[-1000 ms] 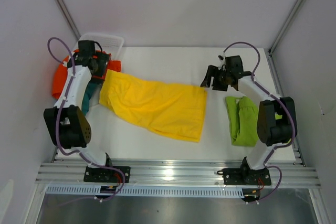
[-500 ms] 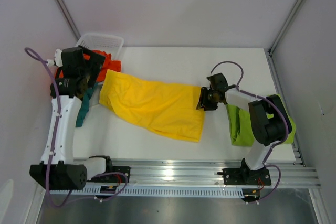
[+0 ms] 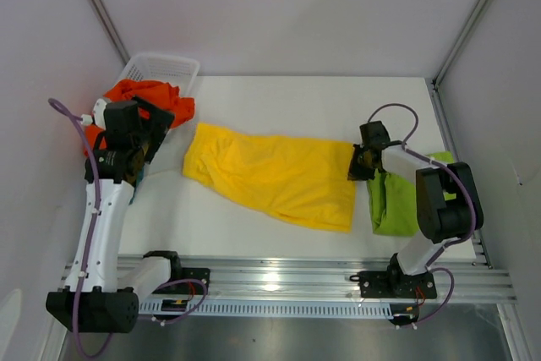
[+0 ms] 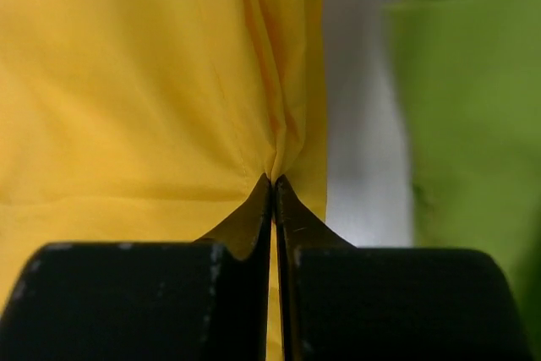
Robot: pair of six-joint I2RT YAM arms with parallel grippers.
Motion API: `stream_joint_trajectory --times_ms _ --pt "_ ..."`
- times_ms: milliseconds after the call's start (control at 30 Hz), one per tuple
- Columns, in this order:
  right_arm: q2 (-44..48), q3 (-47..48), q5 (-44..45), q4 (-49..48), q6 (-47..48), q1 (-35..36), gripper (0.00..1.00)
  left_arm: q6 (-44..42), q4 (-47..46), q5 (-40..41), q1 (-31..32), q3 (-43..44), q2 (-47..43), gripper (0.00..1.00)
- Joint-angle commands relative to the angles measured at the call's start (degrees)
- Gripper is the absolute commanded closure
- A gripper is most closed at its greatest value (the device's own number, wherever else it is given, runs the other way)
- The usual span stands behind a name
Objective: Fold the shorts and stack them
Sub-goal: Fold the shorts
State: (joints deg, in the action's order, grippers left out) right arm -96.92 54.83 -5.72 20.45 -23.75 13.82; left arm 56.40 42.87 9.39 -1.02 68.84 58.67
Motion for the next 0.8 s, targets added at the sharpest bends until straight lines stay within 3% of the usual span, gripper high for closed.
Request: stream_joint_trajectory --times_ms 0,67,133,233,333,400,433,500,533,633,767 --pt "4.5 -0.3 5.6 4.7 2.5 -2.4 1.0 -2.0 -1.4 1.8 3.2 -1.5 -1.5 0.01" --pt "5.5 1.5 5.7 6.2 2.0 -2.1 0.62 -2.1 -2.3 2.6 5.0 -2.0 -1.0 0.01" --pt "6.7 2.3 7.6 6.7 1.3 -1.5 0.37 -3.0 -4.0 3.0 6.4 -2.3 -0.1 0.01" --pt "9.6 3.9 8.1 7.6 0.3 -0.1 0.32 -8.2 -6.8 0.8 9.2 -2.1 3.2 0.01" --pt "12.8 5.1 7.7 7.4 -0.9 1.9 0.34 -13.9 -10.0 -2.5 11.6 -2.1 7.0 0.01" --pt "14.7 4.8 2.9 5.7 -1.6 2.7 0.41 -16.1 -15.4 -8.0 12.2 -4.1 8.5 0.01" --pt "16.0 4.2 -1.9 3.0 -3.0 2.9 0.5 -16.1 -17.4 -8.9 12.3 -5.9 8.6 0.01" --pt "16.3 3.5 -8.0 -3.2 -4.4 3.8 0.6 -16.1 -25.8 -15.3 12.3 -9.4 8.9 0.01" --pt "15.6 3.6 -13.2 -5.1 -5.0 4.5 0.71 -15.8 -28.7 -17.0 12.3 -11.5 9.1 0.01" --pt "11.3 5.9 -18.5 -10.8 -7.3 8.9 0.87 -14.5 -36.1 -20.8 12.3 -14.4 11.2 0.01" --pt "3.6 12.8 -21.7 -17.4 -9.9 14.5 0.96 -15.1 -39.0 -21.9 12.4 -14.6 15.2 0.01"
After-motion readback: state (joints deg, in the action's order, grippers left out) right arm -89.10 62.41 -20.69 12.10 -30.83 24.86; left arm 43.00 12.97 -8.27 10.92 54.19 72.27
